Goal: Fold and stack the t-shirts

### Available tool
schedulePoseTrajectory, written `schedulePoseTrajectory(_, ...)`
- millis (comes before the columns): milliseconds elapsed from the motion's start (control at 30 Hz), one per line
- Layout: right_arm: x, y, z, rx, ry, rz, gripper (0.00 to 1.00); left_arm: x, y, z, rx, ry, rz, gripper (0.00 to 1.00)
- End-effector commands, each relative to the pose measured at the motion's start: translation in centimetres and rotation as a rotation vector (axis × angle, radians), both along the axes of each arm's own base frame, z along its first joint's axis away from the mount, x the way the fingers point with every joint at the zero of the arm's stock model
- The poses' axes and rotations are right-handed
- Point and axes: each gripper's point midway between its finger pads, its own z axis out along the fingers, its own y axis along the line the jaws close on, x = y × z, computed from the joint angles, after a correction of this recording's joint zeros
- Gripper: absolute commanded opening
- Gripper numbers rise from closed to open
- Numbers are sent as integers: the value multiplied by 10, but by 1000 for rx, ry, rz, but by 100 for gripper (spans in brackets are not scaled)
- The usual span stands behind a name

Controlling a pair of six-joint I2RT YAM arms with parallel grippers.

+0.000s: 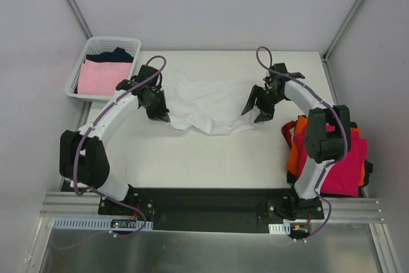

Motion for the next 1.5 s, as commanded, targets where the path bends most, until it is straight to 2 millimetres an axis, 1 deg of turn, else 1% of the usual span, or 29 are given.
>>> schedulePoseTrajectory(0,-2,8,-4,-3,5,10,67,-36,-2,42,-48,17,-41,2)
schedulePoseTrajectory(67,-4,8,-5,-7,8,12,67,-50,0,51,-57,16,-47,3)
schedulePoseTrajectory(167,-6,7,-5,-9,1,17,67,-77,5,57,-59,52,-51,3)
schedulePoseTrajectory(233,-8,6,-6,-14,3,20,66,-98,8,57,-55,85,-46,3)
schedulePoseTrajectory(300,-13,5,-8,-17,7,26,67,-111,10,58,-68,106,-25,4)
schedulePoseTrajectory(333,-14,5,-9,-20,10,27,67,-123,13,60,-71,116,-18,6)
schedulePoseTrajectory(433,-19,4,-11,-24,18,33,67,-143,19,70,-72,136,3,6)
schedulePoseTrajectory(533,-21,5,-11,-30,19,47,67,-174,30,72,-49,196,21,8)
schedulePoseTrajectory(567,-21,5,-11,-29,16,52,66,-185,34,67,-40,232,31,9)
schedulePoseTrajectory(600,-21,4,-12,-28,21,49,67,-202,38,48,-20,308,41,9)
schedulePoseTrajectory(667,-19,6,-11,-26,19,54,67,-223,40,32,-34,362,64,8)
schedulePoseTrajectory(700,-19,7,-11,-26,19,55,67,-239,44,16,-21,433,76,9)
schedulePoseTrajectory(733,-18,8,-10,-25,16,58,67,-245,45,11,-24,438,83,10)
schedulePoseTrajectory(800,-16,9,-7,-22,5,60,67,-253,51,1,9,475,102,26)
schedulePoseTrajectory(833,-15,9,-7,-23,7,61,67,-253,53,-1,24,483,106,37)
schedulePoseTrajectory(867,-14,9,-5,-21,3,62,67,-252,54,-2,32,483,107,51)
schedulePoseTrajectory(900,-14,10,-5,-21,4,64,67,-249,54,1,39,476,109,73)
schedulePoseTrajectory(933,-14,10,-4,-19,1,65,67,-245,56,1,61,475,114,83)
schedulePoseTrajectory(1000,-12,12,-2,-15,-6,67,67,-230,55,10,69,430,114,95)
schedulePoseTrajectory(1067,-11,18,1,-2,-12,80,66,-212,55,13,87,389,111,95)
schedulePoseTrajectory(1100,-7,21,2,5,-17,84,64,-200,52,19,82,352,109,95)
schedulePoseTrajectory(1133,-5,26,3,23,-18,90,60,-184,48,17,82,330,107,95)
schedulePoseTrajectory(1167,-5,33,3,33,-15,101,55,-174,47,18,87,306,103,94)
schedulePoseTrajectory(1200,-4,38,0,38,-3,109,41,-161,43,22,76,271,100,93)
schedulePoseTrajectory(1300,3,58,7,67,-20,130,13,-127,32,22,56,198,93,84)
schedulePoseTrajectory(1333,9,65,11,74,-34,135,9,-120,29,20,54,198,94,80)
schedulePoseTrajectory(1367,10,72,11,78,-37,145,6,-109,24,21,36,166,90,74)
schedulePoseTrajectory(1400,11,77,11,81,-38,150,2,-102,22,24,28,151,91,71)
schedulePoseTrajectory(1467,12,89,5,98,-14,169,1,-93,18,22,26,150,89,67)
